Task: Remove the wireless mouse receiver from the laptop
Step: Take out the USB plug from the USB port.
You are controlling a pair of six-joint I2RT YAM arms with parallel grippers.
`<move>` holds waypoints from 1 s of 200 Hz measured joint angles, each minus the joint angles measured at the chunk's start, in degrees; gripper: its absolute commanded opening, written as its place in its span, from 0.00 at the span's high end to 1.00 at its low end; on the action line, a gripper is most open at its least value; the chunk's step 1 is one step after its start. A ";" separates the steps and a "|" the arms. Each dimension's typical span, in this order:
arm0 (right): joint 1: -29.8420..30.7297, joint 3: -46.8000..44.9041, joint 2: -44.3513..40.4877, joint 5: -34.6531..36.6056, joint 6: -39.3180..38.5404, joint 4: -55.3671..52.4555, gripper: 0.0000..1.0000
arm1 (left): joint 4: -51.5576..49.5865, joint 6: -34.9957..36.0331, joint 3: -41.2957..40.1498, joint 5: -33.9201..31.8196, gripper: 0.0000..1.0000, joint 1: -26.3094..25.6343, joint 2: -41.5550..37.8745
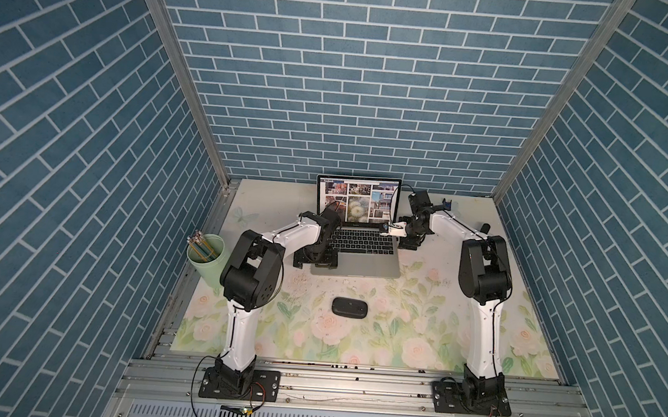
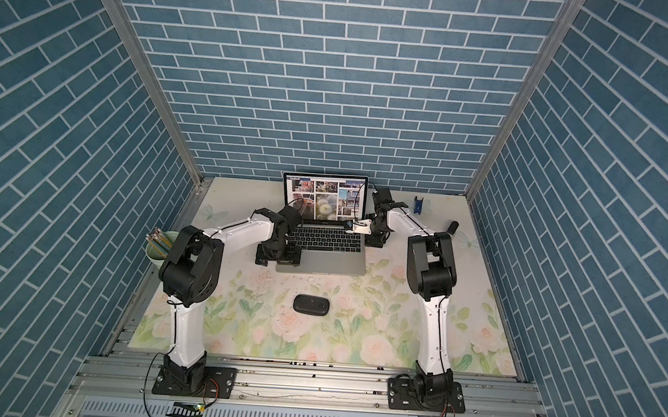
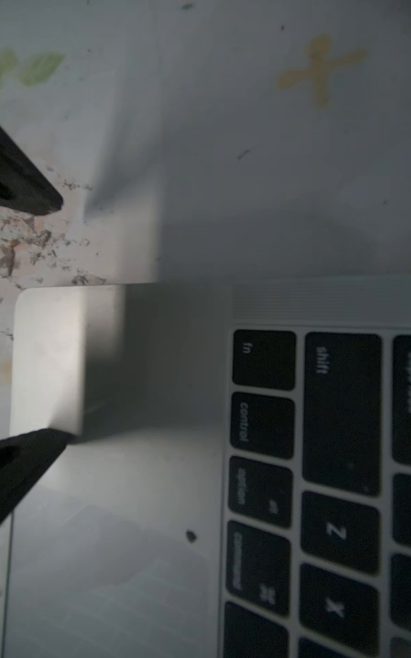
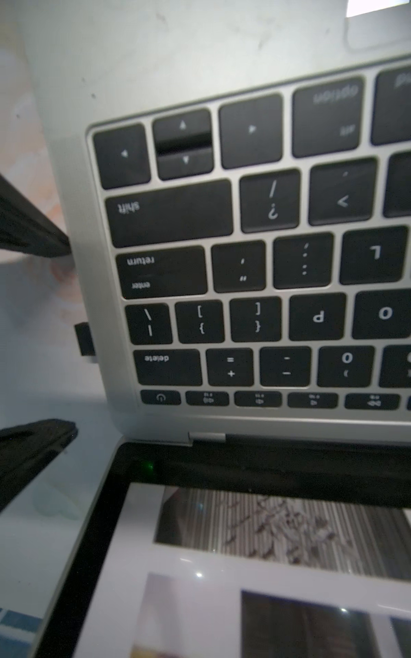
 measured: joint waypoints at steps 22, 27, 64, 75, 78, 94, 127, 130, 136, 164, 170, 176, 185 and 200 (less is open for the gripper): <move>0.09 -1.86 -0.83 0.04 0.00 1.75 0.27 | -0.33 0.39 0.48 0.57 0.02 0.48 0.44; 0.09 -2.25 -1.05 0.07 0.00 2.10 0.27 | -0.42 0.57 0.63 0.59 0.02 0.48 0.55; 0.09 -2.91 -1.40 0.48 -0.39 2.64 0.33 | -1.64 1.22 1.99 1.22 0.02 0.79 1.51; 0.09 -2.91 -1.40 0.66 -0.98 2.45 0.42 | -1.75 1.27 2.12 1.49 0.03 0.85 1.66; 0.11 -2.91 -1.40 0.72 -0.85 2.38 0.44 | -1.75 1.27 2.12 1.53 0.03 0.85 1.66; 0.17 -2.91 -1.31 1.07 -1.57 1.75 0.48 | -1.75 1.31 2.12 1.84 0.03 0.96 1.70; 0.31 -2.25 -0.94 1.42 -2.36 0.66 0.45 | -1.77 1.36 2.14 2.21 0.03 1.11 1.73; 0.31 -2.08 -0.87 1.46 -2.38 0.50 0.45 | -1.77 1.36 2.14 2.21 0.03 1.11 1.75; 0.31 -1.55 -0.59 1.49 -2.47 0.07 0.44 | -1.79 1.40 2.16 2.23 0.03 1.16 1.75; 0.33 2.49 1.55 1.73 -2.71 -3.65 0.41 | -2.03 1.68 2.45 2.45 0.03 1.18 1.92; 0.35 3.37 2.03 1.77 -2.71 -4.44 0.41 | -2.05 1.77 2.45 2.51 0.03 1.20 1.92; 0.35 4.50 2.64 1.77 -2.73 -5.60 0.41 | -2.03 1.84 2.45 2.62 0.03 1.22 1.92; 0.37 6.01 3.48 1.77 -2.73 -6.95 0.41 | -2.03 1.99 2.45 2.71 0.03 1.22 1.92; 0.35 8.68 4.94 1.68 -2.73 -9.53 0.41 | -2.01 2.10 2.45 2.99 0.03 1.27 1.95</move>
